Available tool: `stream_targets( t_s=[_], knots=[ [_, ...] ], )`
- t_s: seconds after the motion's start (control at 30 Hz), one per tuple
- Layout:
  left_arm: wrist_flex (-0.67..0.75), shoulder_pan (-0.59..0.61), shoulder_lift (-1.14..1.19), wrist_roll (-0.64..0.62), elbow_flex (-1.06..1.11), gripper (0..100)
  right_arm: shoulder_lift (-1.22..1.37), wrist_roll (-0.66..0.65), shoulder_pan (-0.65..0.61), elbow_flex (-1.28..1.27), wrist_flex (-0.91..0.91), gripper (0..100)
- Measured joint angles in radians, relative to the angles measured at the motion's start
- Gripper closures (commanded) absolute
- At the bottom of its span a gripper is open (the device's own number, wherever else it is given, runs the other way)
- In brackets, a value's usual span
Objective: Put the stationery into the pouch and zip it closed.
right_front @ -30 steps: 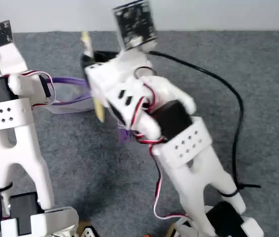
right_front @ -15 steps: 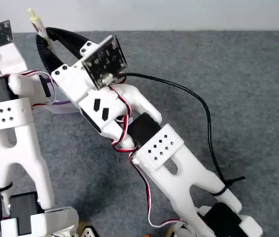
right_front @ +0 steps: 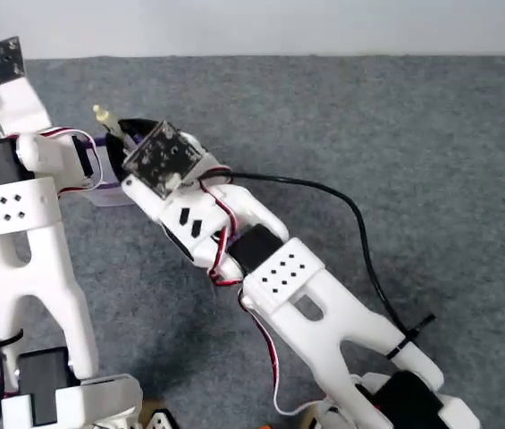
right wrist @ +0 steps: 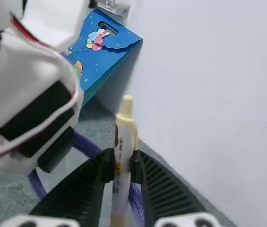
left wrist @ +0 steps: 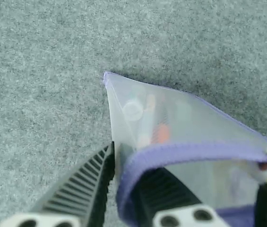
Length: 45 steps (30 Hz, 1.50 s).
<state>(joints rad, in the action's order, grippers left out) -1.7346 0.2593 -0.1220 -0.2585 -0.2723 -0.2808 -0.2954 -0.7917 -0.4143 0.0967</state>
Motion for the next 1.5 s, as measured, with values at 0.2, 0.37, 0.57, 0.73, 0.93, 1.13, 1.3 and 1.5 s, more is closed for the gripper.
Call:
stream_targets(
  t_s=[0.2,0.37,0.57,0.73,0.93,1.13,1.3,1.5],
  knots=[
    [0.000,0.000,0.000,0.000,0.000,98,-0.072,-0.018,0.002,-0.011,0.141,72.1],
    [0.000,0.000,0.000,0.000,0.000,98,-0.146,-0.018,0.002,-0.011,0.244,72.1],
    [0.000,0.000,0.000,0.000,0.000,98,-0.252,-0.005,0.002,-0.011,0.341,75.0],
    [0.000,0.000,0.000,0.000,0.000,98,-0.258,0.014,0.002,-0.011,0.305,92.6],
    [0.000,0.000,0.000,0.000,0.000,98,-0.222,0.017,-0.020,0.002,0.190,94.3],
    [0.000,0.000,0.000,0.000,0.000,98,-0.080,0.018,-0.028,0.112,0.196,80.6],
    [0.000,0.000,0.000,-0.005,0.000,98,-0.018,0.018,-0.028,0.167,0.196,80.5],
    [0.000,0.000,0.000,-0.005,0.000,98,-0.015,0.020,-0.025,0.169,0.196,80.5]
  ],
)
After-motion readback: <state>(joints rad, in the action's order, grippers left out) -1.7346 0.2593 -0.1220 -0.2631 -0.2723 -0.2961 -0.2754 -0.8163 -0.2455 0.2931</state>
